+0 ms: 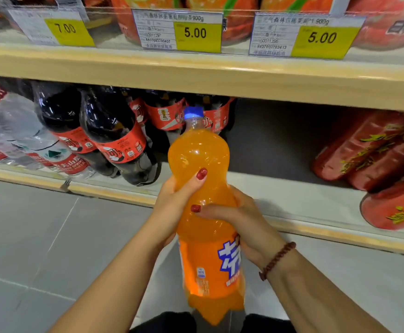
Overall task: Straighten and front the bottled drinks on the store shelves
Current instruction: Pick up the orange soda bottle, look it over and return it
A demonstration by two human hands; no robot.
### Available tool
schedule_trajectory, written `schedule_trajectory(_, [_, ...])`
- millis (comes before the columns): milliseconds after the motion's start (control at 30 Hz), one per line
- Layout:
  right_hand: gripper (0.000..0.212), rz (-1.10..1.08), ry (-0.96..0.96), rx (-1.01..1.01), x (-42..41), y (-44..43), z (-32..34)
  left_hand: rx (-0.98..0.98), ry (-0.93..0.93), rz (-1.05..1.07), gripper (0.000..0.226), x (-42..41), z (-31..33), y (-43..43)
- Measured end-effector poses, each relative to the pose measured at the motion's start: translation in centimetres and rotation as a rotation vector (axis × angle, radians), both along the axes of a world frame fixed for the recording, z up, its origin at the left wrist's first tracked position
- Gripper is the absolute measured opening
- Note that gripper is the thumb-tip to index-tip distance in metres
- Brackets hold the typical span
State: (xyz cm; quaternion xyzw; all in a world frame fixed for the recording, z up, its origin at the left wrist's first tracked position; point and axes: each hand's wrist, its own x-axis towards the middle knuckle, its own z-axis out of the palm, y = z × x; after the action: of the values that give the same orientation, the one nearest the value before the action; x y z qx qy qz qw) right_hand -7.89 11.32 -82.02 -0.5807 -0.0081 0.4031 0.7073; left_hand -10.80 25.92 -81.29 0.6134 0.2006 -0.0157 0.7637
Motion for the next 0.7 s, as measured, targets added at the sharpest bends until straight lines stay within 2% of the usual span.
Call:
schedule_trajectory(133, [0.079, -0.07, 0.11, -0.027, -2.2, -3.0, 2.2, -0.084, 0.076, -0.1, 0.065, -1.3, 2.5, -3.0])
schedule_trajectory(300, [0.079, -0.251, 0.252, -0.044, -7.6, -7.8, 4.4, -0.035, 0.276, -0.173, 0.074, -4.0, 5.0, -7.7])
schedule_trajectory(467, [0.076, -0.467, 0.412, -0.025, -15.1, -12.6, 8.5, -0.005, 0.427, -0.435, 0.067, -7.4, 9.2, -13.0])
schedule_trajectory(600, [0.077, -0.616, 0.468, -0.056, -19.5, -16.2, 14.1, -0.008, 0.519, -0.575, 0.038, -9.9, 13.8, -17.3])
schedule_trajectory(700, [0.079, -0.675, 0.478, -0.074, -21.8, -18.7, 19.0, 0.007, 0.587, -0.671, 0.057, -11.1, 18.8, -20.4])
